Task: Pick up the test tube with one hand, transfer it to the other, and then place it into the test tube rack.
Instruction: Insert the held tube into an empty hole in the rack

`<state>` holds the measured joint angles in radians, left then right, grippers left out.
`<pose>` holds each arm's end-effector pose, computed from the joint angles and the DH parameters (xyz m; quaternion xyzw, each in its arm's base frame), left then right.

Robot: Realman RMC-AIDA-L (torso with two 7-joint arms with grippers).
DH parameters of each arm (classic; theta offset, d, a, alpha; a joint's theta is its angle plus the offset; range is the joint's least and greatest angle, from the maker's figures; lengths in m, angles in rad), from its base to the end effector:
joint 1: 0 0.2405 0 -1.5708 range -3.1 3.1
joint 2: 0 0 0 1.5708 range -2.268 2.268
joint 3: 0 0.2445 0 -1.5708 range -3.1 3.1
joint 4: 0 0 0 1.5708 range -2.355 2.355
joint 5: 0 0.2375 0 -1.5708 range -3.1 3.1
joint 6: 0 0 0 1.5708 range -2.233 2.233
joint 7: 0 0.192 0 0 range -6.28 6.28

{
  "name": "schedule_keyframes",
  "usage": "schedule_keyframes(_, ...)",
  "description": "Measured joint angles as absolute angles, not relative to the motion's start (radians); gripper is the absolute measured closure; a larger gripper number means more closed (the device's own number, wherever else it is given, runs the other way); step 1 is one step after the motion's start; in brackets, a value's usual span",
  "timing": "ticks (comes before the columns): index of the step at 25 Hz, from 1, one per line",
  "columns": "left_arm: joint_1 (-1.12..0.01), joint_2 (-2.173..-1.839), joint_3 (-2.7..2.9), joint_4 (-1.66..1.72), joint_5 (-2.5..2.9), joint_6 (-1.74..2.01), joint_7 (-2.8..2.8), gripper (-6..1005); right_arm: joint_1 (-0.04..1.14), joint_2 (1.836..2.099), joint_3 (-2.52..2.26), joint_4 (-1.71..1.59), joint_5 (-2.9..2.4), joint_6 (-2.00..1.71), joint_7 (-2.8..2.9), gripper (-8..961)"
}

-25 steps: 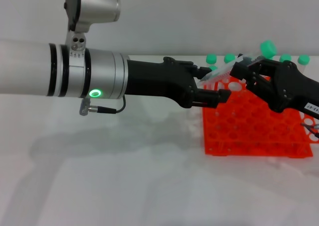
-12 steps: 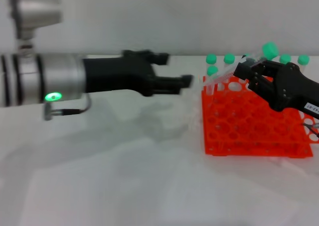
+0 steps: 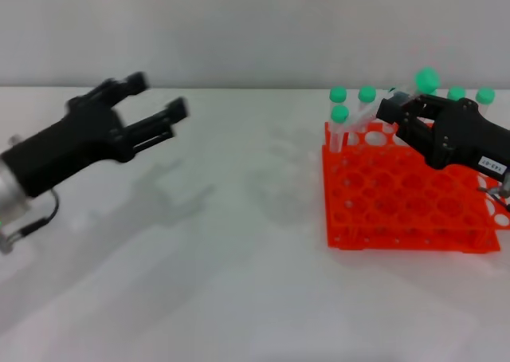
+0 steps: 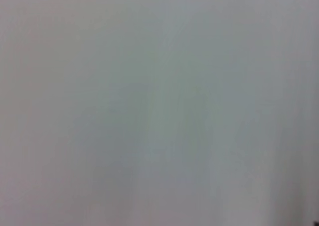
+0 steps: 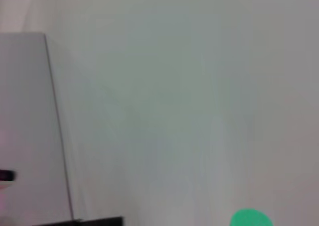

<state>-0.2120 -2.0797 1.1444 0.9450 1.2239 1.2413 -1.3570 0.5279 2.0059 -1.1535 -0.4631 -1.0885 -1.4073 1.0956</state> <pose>-0.2284 0.3813 0.0252 -0.8428 -0.2116 -0.3870 0.3086 0.1969 0.4038 -0.0135 -0.8591 0.1523 0.4292 0.2334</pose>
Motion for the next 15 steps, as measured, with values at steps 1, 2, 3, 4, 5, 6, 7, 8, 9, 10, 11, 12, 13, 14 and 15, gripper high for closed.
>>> schedule_keyframes(1,-0.207,-2.080,1.137,0.903,1.188,1.253,-1.300,118,0.530,2.006,-1.154,-0.464,-1.093,-1.390,1.089,752)
schedule_keyframes(2,-0.203,-2.080,1.131,0.853,1.143,1.266,-1.237,118,0.531,2.006,-1.154,-0.464,-1.097,-1.378,1.086,752)
schedule_keyframes(3,-0.200,-2.080,1.128,0.813,1.112,1.276,-1.194,118,0.532,2.007,-1.154,-0.465,-1.100,-1.367,1.083,752)
schedule_keyframes(4,-0.200,-2.079,1.128,0.771,1.078,1.285,-1.151,118,0.533,2.007,-1.155,-0.465,-1.104,-1.353,1.080,752)
schedule_keyframes(5,-0.200,-2.079,1.128,0.747,1.058,1.288,-1.124,118,0.533,2.008,-1.158,-0.465,-1.106,-1.341,1.074,752)
schedule_keyframes(6,-0.200,-2.079,1.128,0.723,1.040,1.291,-1.097,118,0.534,2.009,-1.161,-0.465,-1.107,-1.329,1.068,752)
schedule_keyframes(7,-0.200,-2.079,1.127,0.705,1.028,1.291,-1.074,118,0.534,2.009,-1.168,-0.465,-1.107,-1.314,1.061,752)
schedule_keyframes(8,-0.200,-2.079,1.127,0.687,1.013,1.290,-1.052,118,0.536,2.009,-1.175,-0.465,-1.107,-1.293,1.054,752)
schedule_keyframes(9,-0.199,-2.079,1.127,0.673,1.001,1.290,-1.039,118,0.540,2.009,-1.181,-0.465,-1.107,-1.277,1.050,752)
schedule_keyframes(10,-0.198,-2.079,1.125,0.658,0.989,1.290,-1.024,118,0.544,2.009,-1.190,-0.465,-1.107,-1.253,1.046,753)
schedule_keyframes(11,-0.197,-2.079,1.121,0.647,0.982,1.290,-1.016,118,0.548,2.010,-1.197,-0.465,-1.107,-1.235,1.043,753)
schedule_keyframes(12,-0.197,-2.079,1.116,0.638,0.979,1.291,-1.012,118,0.553,2.010,-1.203,-0.465,-1.107,-1.212,1.041,753)
schedule_keyframes(13,-0.197,-2.079,1.110,0.632,0.977,1.291,-1.009,118,0.556,2.010,-1.208,-0.465,-1.108,-1.195,1.038,753)
schedule_keyframes(14,-0.197,-2.079,1.106,0.629,0.976,1.291,-1.008,118,0.556,2.010,-1.208,-0.465,-1.108,-1.195,1.038,753)
schedule_keyframes(15,-0.197,-2.079,1.103,0.626,0.976,1.292,-1.008,118,0.564,2.010,-1.216,-0.466,-1.108,-1.147,1.023,753)
